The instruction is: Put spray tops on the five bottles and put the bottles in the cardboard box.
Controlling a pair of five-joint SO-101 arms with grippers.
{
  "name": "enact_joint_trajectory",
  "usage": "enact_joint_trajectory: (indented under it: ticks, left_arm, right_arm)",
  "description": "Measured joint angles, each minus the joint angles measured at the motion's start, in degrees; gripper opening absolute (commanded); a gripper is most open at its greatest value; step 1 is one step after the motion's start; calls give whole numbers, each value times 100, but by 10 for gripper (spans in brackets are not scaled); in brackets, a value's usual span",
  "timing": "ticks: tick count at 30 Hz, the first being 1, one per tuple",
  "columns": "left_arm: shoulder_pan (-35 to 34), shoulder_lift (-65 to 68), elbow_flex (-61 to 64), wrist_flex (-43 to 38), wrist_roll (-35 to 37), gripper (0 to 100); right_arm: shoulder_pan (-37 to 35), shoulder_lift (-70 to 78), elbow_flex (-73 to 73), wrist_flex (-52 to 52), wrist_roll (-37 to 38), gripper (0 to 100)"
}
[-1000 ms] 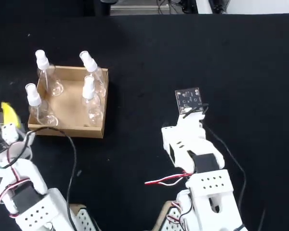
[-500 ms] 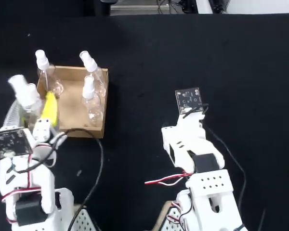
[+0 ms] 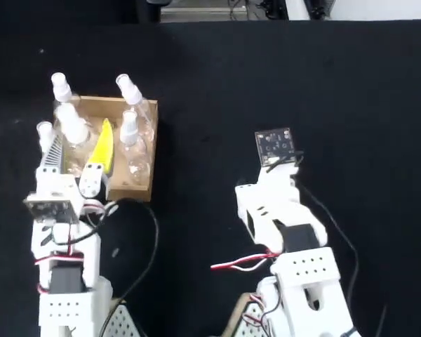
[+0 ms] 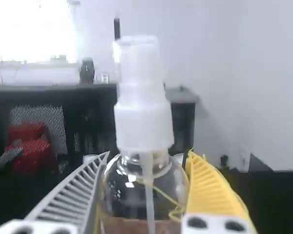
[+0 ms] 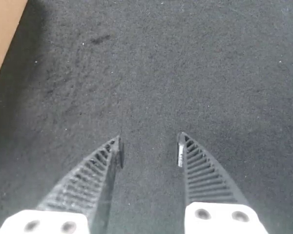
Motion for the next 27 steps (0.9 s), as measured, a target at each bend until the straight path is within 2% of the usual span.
enact_joint_trajectory:
  ticks: [27]
  left_arm:
    - [0,79,18,-185,-9,28]
  right_arm:
    - [0,0,0,0,0,162]
